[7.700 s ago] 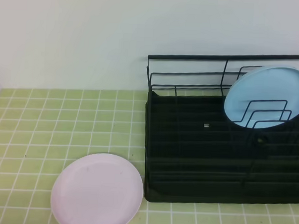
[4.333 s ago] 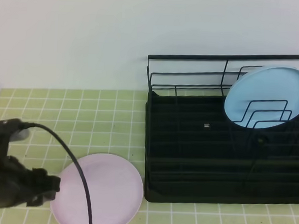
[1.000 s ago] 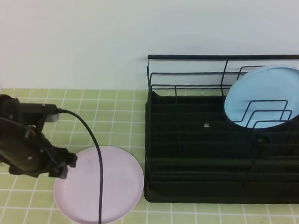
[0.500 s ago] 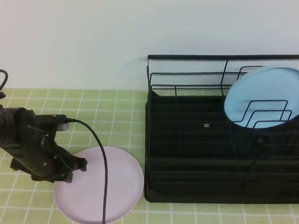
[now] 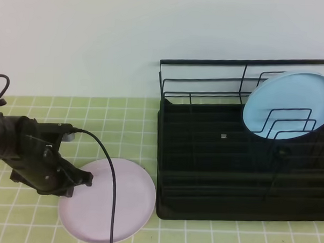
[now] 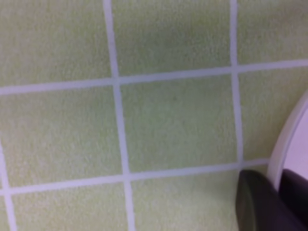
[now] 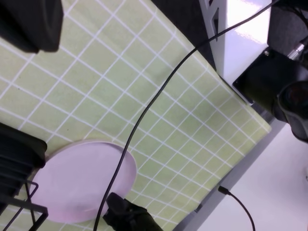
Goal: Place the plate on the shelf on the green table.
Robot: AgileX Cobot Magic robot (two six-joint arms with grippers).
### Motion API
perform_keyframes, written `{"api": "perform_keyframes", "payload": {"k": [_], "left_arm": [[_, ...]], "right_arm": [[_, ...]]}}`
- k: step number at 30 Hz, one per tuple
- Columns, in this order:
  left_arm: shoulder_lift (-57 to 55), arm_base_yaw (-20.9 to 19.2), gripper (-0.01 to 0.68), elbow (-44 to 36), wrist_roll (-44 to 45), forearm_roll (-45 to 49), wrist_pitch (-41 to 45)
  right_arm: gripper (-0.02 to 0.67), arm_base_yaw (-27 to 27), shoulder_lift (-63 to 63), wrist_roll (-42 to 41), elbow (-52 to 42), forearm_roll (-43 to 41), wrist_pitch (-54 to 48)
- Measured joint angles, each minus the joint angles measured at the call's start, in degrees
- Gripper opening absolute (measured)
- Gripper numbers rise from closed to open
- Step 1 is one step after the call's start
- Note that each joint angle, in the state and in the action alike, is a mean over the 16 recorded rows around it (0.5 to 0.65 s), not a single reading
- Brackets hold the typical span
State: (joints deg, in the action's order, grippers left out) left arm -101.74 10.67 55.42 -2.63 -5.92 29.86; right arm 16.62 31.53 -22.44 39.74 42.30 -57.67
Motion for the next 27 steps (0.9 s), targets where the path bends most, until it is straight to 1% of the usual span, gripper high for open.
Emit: {"api": "perform_keyframes", "payload": {"k": [7, 19, 23, 27], "left_arm": [[5.4, 0.0, 0.000, 0.0, -0.1, 1.4, 0.8], [20.3, 0.0, 0.000, 2.6, -0.9, 0.8, 1.4], [24.9, 0.0, 0.000, 4.4, 0.4, -2.5, 1.6], [28.3, 0.0, 0.000, 5.9, 5.7, -10.6, 2.0]], "right_arm": [[-0.004, 0.0, 0.0, 0.0, 0.0, 0.0, 0.0], [-0.004, 0.0, 0.0, 0.0, 0.0, 0.1, 0.4], [-0.004, 0.0, 0.0, 0.2, 0.0, -0.1, 1.9], [-0.004, 0.0, 0.0, 0.6, 0.0, -0.2, 5.1]]}}
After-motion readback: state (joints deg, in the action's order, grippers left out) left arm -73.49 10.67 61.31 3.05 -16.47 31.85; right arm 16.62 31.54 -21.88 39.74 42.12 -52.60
